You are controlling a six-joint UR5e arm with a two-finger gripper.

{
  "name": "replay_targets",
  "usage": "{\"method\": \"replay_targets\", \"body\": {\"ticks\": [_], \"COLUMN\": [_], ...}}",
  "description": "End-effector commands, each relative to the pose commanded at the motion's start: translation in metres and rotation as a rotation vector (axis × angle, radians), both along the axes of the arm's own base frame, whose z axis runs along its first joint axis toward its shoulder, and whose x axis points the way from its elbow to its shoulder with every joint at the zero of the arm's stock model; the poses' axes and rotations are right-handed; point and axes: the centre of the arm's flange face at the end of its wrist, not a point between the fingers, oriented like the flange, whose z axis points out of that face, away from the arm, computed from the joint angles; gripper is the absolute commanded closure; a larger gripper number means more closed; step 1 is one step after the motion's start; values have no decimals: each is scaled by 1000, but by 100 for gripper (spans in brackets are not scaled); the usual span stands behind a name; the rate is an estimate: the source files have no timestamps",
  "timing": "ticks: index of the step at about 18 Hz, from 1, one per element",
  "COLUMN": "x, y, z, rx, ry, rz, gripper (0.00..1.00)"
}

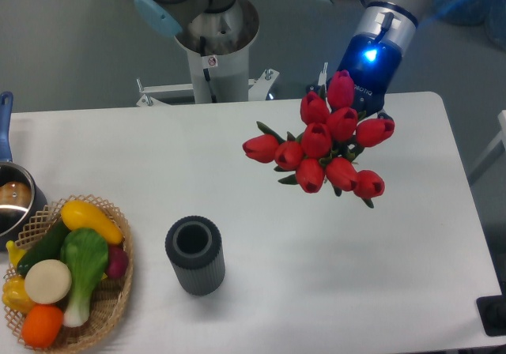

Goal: Insert the flowers into the vase
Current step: 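Carry the red tulip bunch with the gripper toward the grey vase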

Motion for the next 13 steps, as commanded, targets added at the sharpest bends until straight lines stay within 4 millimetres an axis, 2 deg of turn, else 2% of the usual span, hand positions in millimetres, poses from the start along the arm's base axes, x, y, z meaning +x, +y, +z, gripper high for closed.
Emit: {"method": "replay_targets", "body": {"ticks": [3,6,10,13], "x": [7,23,27,44], "y": [5,23,31,56], "z": [5,8,4,-6], "rx": [83,121,243,256], "ry": [-47,-58,-121,-105], "rz": [-38,-95,-160,-228], "gripper": [97,97,97,97]}}
